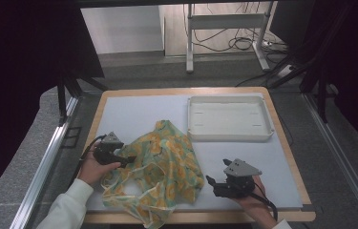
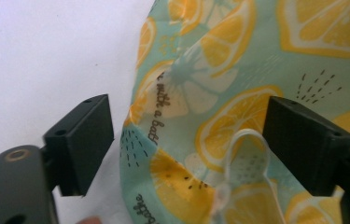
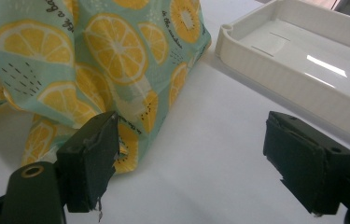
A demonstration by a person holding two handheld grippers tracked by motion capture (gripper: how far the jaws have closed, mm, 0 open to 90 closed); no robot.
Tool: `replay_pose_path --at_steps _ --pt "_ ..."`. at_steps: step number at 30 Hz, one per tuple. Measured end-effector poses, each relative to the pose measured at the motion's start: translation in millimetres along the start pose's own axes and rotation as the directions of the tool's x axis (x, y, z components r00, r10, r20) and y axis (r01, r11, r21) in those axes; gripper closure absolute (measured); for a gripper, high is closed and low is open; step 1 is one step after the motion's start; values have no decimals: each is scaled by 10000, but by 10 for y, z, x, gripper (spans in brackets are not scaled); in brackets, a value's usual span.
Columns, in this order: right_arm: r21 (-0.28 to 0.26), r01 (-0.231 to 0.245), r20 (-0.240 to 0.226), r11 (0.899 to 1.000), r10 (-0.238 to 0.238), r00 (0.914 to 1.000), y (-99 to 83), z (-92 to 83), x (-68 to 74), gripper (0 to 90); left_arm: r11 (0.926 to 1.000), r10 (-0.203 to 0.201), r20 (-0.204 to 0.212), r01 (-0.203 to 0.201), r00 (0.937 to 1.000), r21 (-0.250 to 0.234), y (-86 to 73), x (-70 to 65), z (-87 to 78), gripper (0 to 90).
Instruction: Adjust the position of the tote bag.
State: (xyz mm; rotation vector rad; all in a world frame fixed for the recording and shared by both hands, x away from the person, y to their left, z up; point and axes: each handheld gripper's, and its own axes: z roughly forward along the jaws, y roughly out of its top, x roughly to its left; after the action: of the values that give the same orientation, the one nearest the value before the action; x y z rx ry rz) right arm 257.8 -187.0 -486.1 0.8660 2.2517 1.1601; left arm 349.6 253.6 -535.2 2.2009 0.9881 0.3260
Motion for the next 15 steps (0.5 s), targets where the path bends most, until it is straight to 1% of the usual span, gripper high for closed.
replay_pose_path --at_steps 2,3,4,5,8,9,10,11,13,15 --pt "21 -24 7 10000 24 10000 -2 6 -4 190 10000 37 -63 -37 10000 -15 3 -2 1 309" --pt "47 -27 9 10000 27 10000 -2 6 -6 190 10000 -10 -124 10 9999 -14 5 -8 0 355" --pt "52 -21 11 10000 21 10000 -4 8 -7 191 10000 27 -182 -27 9998 -2 6 -12 -2 414" --pt "61 -9 12 10000 9 10000 -5 8 -6 190 9999 149 -263 -149 9995 9 5 -14 -11 466" --pt "15 17 50 10000 -17 10000 -3 2 -6 190 9999 121 -382 -123 9992 -48 3 -20 -32 654" --pt "-5 13 44 10000 -13 10000 -3 0 -8 191 9998 157 -323 -162 9994 -142 5 -15 -49 706" --pt "-12 6 51 10000 -6 10000 -2 -3 -10 191 9997 100 -231 -105 9997 -222 6 -17 -68 748" --pt "-12 6 51 10000 -6 10000 -2 -3 -10 191 9995 119 -146 -124 9998 -304 8 -15 -87 748" --pt "-34 -2 53 10000 2 10000 -2 -6 -14 191 9992 68 66 -65 10000 -388 12 -19 -129 820" --pt "-20 10 30 10000 -9 10000 1 -14 -6 194 9990 -14 300 27 9996 -441 13 -30 -160 858"
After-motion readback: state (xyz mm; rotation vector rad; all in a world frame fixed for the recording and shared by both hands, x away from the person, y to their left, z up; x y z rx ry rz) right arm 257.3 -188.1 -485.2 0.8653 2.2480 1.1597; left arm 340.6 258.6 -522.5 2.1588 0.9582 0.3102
